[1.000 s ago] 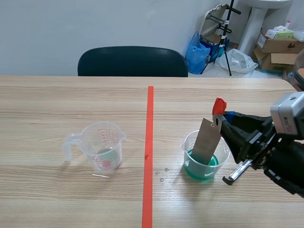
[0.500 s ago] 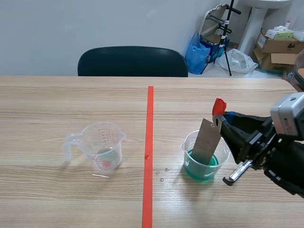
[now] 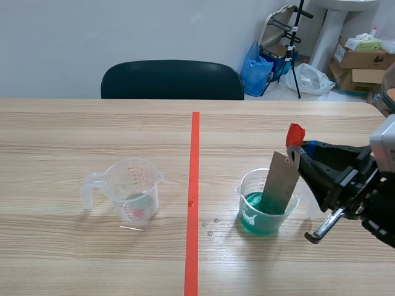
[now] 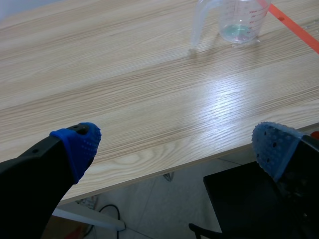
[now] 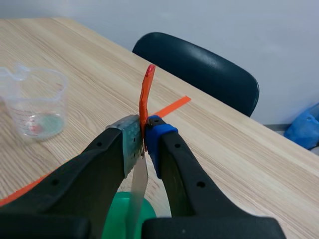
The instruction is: Do the redox reaction experiment
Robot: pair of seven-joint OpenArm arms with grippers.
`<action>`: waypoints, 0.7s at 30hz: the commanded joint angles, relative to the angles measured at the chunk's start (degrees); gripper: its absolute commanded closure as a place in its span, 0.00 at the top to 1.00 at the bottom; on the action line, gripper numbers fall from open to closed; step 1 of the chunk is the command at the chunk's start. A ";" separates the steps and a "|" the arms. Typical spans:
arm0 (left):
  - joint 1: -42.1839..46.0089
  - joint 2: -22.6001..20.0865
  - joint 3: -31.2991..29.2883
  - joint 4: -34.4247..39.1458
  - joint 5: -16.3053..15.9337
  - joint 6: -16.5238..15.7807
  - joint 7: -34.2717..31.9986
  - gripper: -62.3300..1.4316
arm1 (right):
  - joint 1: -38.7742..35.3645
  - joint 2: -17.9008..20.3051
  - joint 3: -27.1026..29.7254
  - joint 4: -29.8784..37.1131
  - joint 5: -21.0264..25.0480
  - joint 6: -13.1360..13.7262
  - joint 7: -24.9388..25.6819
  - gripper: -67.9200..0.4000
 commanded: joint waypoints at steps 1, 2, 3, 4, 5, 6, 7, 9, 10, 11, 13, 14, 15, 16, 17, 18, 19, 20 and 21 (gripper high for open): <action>0.07 0.13 -0.46 0.46 -0.42 -0.09 -1.20 1.00 | -0.17 0.74 1.29 2.71 0.44 -0.07 0.57 0.03; 0.07 0.13 -0.46 0.46 -0.42 -0.09 -1.20 1.00 | -0.61 0.74 1.70 3.63 0.44 -0.07 0.39 0.03; 0.07 0.13 -0.46 0.46 -0.42 -0.09 -1.20 1.00 | -1.09 0.74 2.12 4.44 0.44 -0.07 0.35 0.03; 0.07 0.11 -0.46 0.46 -0.42 -0.09 -1.20 1.00 | -1.60 0.76 2.64 5.27 0.44 -0.07 0.39 0.03; 0.07 0.11 -0.46 0.46 -0.42 -0.09 -1.20 1.00 | -2.08 0.76 3.17 6.05 0.44 -0.07 0.17 0.03; 0.07 0.11 -0.46 0.46 -0.42 -0.09 -1.20 1.00 | -2.54 0.76 3.72 6.86 0.44 -0.07 0.15 0.02; 0.07 0.11 -0.46 0.46 -0.42 -0.09 -1.20 1.00 | -2.97 0.76 4.20 7.63 0.42 -0.07 0.11 0.03; 0.07 0.11 -0.46 0.46 -0.42 -0.09 -1.20 1.00 | -3.85 0.76 5.09 9.18 0.39 -0.04 -0.24 0.03; 0.07 0.13 -0.46 0.46 -0.42 -0.09 -1.20 1.00 | -4.22 0.76 5.51 9.97 0.39 -0.04 -0.50 0.03; 0.07 0.13 -0.46 0.46 -0.42 -0.09 -1.20 1.00 | -4.57 0.76 5.95 10.82 0.37 -0.04 -0.85 0.03; 0.07 0.13 -0.46 0.46 -0.42 -0.09 -1.20 1.00 | -5.38 0.76 6.75 12.41 0.20 -0.04 -1.33 0.02; 0.07 0.13 -0.46 0.46 -0.42 -0.09 -1.20 1.00 | -5.77 0.76 7.13 13.22 0.20 -0.04 -1.81 0.02; 0.07 0.13 -0.46 0.46 -0.42 -0.09 -1.20 1.00 | -6.10 0.76 7.54 14.14 0.20 -0.04 -2.51 0.02; 0.07 0.13 -0.46 0.46 -0.42 -0.09 -1.20 1.00 | -6.38 0.76 7.78 14.97 0.20 -0.04 -3.21 0.02; 0.07 0.13 -0.46 0.46 -0.42 -0.09 -1.20 1.00 | -6.54 0.83 8.04 15.76 0.20 -0.02 -3.93 0.02; 0.07 0.13 -0.46 0.46 -0.42 -0.09 -1.20 1.00 | -6.58 1.03 8.17 16.41 0.22 0.00 -4.48 0.02; 0.07 0.13 -0.46 0.46 -0.42 -0.09 -1.20 1.00 | -6.84 1.38 8.26 17.09 0.24 -0.02 -4.76 0.02; 0.07 0.13 -0.46 0.46 -0.42 -0.09 -1.20 1.00 | -7.06 1.73 8.33 17.75 0.24 -0.04 -4.79 0.03; 0.07 0.13 -0.46 0.46 -0.42 -0.09 -1.20 1.00 | -7.32 2.12 8.44 18.40 0.24 -0.04 -4.94 0.03</action>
